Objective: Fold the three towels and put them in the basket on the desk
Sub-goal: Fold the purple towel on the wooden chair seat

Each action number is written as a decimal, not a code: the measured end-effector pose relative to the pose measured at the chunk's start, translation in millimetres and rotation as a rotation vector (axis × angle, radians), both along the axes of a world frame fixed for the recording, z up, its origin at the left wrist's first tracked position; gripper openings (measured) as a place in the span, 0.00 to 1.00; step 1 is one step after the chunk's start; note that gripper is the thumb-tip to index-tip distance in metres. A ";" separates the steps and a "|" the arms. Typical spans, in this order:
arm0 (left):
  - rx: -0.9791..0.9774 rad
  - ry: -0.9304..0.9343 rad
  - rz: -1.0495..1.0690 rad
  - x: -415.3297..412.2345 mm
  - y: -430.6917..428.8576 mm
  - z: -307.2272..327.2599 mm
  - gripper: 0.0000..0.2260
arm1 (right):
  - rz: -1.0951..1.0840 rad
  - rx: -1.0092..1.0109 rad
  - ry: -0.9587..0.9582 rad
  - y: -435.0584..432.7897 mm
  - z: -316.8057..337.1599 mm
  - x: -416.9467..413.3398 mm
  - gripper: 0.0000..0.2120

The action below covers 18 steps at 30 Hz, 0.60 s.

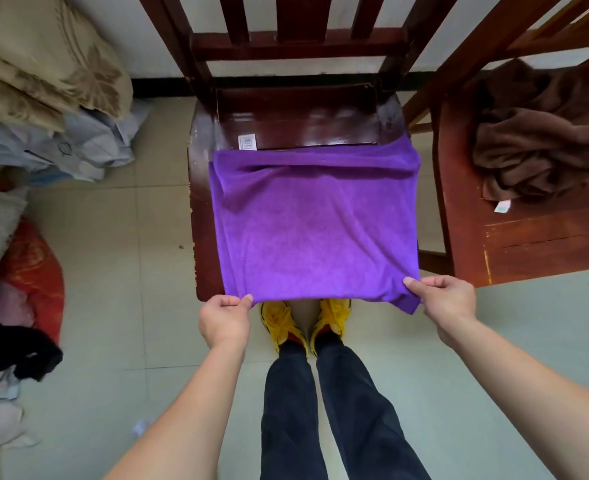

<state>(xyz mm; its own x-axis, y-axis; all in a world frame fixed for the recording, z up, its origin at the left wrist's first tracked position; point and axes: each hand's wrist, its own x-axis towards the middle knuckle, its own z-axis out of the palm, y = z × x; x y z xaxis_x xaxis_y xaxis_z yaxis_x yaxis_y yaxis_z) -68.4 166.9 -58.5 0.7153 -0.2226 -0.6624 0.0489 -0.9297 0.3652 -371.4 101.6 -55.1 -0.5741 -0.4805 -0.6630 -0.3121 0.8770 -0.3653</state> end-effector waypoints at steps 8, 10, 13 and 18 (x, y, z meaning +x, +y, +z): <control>-0.229 0.167 0.115 12.0 5.1 29.6 0.09 | -0.027 0.094 -0.061 6.2 -3.1 -6.1 0.13; -0.255 0.276 0.141 16.1 8.9 33.1 0.08 | -0.049 0.093 -0.118 6.0 0.6 -2.9 0.12; -0.172 0.434 0.066 20.7 17.9 33.2 0.04 | -0.092 0.083 -0.203 6.1 4.6 -0.1 0.12; -0.184 0.559 0.096 33.2 20.1 37.4 0.06 | -0.106 -0.057 -0.143 8.8 17.3 -2.8 0.14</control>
<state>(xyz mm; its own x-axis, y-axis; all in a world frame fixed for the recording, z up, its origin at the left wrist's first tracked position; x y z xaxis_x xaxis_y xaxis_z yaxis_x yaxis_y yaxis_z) -35.2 187.0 -21.1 0.2922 -0.3212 -0.9008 0.3605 -0.8354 0.4149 -374.1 110.5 -37.9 -0.5252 -0.4614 -0.7151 -0.1601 0.8789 -0.4494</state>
